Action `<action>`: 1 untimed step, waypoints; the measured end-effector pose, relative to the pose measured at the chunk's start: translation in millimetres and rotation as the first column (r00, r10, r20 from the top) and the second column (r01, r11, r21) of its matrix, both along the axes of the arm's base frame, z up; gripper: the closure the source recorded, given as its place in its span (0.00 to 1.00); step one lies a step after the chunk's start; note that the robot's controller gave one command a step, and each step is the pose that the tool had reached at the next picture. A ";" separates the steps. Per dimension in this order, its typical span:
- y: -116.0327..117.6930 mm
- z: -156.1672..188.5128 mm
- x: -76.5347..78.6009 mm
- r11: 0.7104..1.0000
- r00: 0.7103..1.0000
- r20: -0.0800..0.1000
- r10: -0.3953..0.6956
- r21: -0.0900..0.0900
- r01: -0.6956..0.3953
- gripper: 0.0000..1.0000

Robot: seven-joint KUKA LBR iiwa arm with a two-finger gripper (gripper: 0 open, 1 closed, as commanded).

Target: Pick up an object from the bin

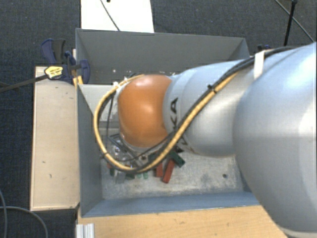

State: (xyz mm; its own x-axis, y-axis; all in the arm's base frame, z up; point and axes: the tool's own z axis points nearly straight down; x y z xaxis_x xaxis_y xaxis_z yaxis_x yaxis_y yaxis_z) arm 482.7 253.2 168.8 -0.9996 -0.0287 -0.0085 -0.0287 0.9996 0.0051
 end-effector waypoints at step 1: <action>0.4 4.1 0.7 1.000 1.000 -0.005 0.002 -0.003 -0.002 1.00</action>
Offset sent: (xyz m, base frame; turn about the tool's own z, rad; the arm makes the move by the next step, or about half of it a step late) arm 0.0000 0.0001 0.0034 0.0000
